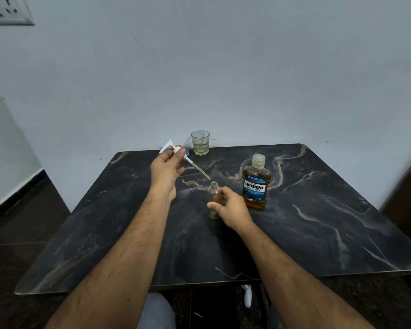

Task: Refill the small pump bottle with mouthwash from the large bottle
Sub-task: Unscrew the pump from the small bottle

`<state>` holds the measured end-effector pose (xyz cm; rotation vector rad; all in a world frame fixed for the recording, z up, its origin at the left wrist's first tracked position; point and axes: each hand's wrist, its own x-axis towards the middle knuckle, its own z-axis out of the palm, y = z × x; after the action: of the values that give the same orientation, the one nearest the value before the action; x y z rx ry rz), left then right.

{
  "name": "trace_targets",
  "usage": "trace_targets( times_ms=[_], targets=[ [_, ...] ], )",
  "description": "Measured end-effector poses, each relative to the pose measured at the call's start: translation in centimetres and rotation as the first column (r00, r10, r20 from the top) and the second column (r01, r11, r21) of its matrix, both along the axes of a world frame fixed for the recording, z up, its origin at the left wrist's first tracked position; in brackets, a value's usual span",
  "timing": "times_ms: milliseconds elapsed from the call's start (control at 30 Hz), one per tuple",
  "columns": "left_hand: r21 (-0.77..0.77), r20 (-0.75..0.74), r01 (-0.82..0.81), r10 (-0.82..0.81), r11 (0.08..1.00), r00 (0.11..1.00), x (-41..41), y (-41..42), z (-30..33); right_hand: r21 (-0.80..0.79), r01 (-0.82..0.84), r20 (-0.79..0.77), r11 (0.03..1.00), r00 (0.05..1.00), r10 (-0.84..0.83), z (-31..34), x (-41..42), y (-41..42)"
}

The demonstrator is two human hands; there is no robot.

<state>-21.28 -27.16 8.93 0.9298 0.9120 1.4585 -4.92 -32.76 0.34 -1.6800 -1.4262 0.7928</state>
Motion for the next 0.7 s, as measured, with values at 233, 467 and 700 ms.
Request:
trace_targets(
  times_ms=[233,467,700],
  targets=[
    [-0.145,-0.026,-0.015,0.011,0.989,1.0,-1.3,0.9,-1.5,0.014,0.002,0.0,1.0,1.0,-0.002,-0.1,0.0,0.0],
    [-0.264,-0.489,-0.089,-0.054,0.96,0.871,-3.3,3.6,-5.8,0.015,-0.001,0.0,1.0,1.0,0.001,-0.1,0.0,0.0],
    [-0.237,-0.925,-0.136,-0.181,0.962,0.334,-3.6,5.3,-7.7,0.039,0.02,0.01,0.999,1.0,-0.02,-0.8,0.0,0.4]
  ],
)
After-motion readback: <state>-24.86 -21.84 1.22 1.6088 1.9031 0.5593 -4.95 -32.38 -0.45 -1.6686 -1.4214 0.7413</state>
